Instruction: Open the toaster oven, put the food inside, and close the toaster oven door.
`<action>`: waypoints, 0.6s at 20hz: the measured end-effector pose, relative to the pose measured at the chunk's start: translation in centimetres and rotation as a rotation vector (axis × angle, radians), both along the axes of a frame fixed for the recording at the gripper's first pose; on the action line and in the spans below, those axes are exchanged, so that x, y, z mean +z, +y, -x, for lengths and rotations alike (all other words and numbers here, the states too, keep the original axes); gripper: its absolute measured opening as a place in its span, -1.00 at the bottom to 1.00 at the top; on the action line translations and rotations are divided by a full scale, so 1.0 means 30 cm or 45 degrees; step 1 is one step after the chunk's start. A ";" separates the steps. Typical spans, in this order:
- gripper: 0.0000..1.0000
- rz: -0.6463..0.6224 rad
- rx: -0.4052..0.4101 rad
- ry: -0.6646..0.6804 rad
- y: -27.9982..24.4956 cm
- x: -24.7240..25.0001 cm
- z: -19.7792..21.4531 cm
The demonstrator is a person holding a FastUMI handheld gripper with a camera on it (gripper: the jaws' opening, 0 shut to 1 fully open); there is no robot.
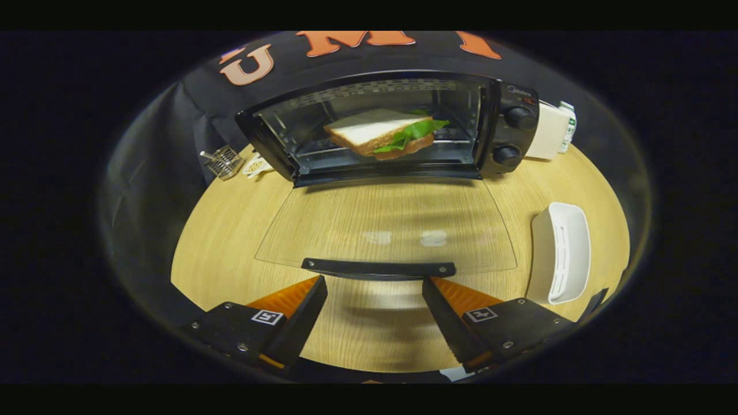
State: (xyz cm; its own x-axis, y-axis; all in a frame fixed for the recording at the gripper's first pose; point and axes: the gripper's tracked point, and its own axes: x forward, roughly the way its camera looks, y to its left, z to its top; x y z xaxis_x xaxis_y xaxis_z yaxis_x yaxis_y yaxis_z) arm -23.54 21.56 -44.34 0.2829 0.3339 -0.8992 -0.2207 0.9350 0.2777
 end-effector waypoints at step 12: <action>0.96 0.005 0.046 -0.179 0.001 0.117 -0.052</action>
